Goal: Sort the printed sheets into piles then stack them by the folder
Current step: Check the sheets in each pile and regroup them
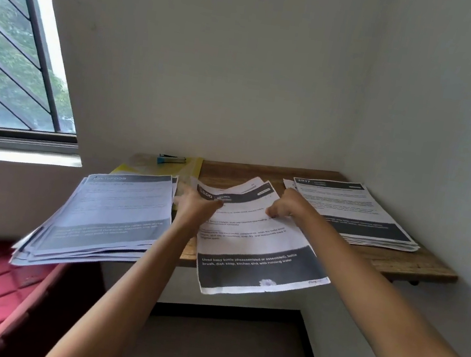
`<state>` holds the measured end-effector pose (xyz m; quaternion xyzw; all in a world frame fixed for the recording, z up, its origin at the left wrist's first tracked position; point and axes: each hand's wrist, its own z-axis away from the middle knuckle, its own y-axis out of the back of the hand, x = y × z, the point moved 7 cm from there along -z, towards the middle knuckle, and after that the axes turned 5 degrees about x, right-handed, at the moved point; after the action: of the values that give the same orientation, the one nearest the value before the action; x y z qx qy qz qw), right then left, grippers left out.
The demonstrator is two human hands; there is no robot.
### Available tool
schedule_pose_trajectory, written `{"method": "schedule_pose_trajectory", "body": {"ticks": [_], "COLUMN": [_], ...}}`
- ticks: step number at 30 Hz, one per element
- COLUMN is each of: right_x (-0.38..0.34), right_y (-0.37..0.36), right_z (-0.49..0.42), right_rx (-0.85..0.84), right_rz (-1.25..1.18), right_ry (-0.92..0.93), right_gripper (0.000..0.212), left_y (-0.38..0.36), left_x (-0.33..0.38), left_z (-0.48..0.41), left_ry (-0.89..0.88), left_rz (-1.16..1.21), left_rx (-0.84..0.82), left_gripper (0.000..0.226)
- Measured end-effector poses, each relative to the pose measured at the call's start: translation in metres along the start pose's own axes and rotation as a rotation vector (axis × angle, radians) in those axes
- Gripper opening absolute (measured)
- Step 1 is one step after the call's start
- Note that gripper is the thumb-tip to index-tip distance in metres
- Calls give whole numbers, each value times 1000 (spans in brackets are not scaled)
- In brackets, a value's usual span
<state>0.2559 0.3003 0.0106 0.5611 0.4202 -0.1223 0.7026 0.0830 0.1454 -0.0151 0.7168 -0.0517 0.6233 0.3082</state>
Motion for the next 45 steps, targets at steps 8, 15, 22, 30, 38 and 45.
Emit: {"method": "schedule_pose_trajectory", "body": {"ticks": [8, 15, 22, 30, 38, 45], "right_x": [2, -45, -77, -80, -56, -70], "right_y": [23, 85, 102, 95, 71, 77], "right_z": [-6, -6, -4, -9, -19, -15], "right_rx": [119, 387, 442, 409, 450, 410], "right_rz": [-585, -829, -735, -620, -369, -220], "right_ry": [10, 348, 527, 568, 489, 509], "right_gripper": [27, 19, 24, 26, 17, 23], "left_y": [-2, 36, 51, 49, 31, 37], "left_x": [6, 117, 174, 165, 117, 111], "left_z": [-13, -15, -7, -11, -24, -30], "left_ry": [52, -430, -744, -756, -600, -397], "left_rz": [302, 512, 301, 323, 277, 95], "left_rx": [-154, -33, 196, 193, 148, 137], "left_gripper": [22, 20, 32, 31, 24, 26]}}
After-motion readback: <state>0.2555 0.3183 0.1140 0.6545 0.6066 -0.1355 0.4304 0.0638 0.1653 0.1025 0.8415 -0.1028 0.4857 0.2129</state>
